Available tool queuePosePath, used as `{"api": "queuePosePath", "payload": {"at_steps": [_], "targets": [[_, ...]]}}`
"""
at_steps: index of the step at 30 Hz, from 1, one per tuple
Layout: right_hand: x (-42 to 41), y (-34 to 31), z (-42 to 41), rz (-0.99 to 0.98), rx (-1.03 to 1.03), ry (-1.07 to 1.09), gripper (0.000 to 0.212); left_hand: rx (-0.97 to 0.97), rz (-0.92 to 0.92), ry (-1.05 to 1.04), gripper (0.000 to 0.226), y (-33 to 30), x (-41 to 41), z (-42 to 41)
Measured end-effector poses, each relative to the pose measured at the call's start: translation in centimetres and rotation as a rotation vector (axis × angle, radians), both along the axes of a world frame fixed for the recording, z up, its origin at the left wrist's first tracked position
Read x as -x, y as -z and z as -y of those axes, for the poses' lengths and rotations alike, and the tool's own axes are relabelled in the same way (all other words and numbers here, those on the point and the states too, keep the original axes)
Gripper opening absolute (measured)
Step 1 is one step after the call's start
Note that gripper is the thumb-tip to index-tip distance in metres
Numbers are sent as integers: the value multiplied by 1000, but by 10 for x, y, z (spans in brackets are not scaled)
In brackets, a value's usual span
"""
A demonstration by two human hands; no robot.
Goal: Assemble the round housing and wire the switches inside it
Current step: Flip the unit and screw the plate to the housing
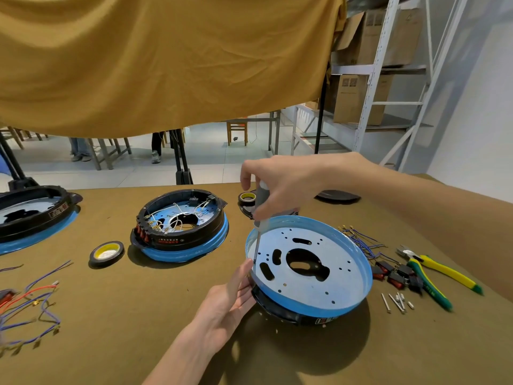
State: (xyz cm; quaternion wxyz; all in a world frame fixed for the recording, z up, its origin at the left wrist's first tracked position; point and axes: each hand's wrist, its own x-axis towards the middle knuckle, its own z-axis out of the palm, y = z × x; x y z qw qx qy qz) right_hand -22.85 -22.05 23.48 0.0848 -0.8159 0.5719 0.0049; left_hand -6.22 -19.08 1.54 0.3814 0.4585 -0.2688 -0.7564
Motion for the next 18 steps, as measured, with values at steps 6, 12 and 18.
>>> {"api": "queuePosePath", "payload": {"at_steps": [6, 12, 18], "targets": [[-5, 11, -2, -43, 184, 28, 36, 3, -9, -9, 80, 0, -2, 1], [-1, 5, -8, 58, 57, -7, 30, 9, -6, -6, 82, 3, -1, 2], [-2, -2, -5, 26, -18, 4, 49, -1, -3, -2, 82, 5, 0, 3]]}}
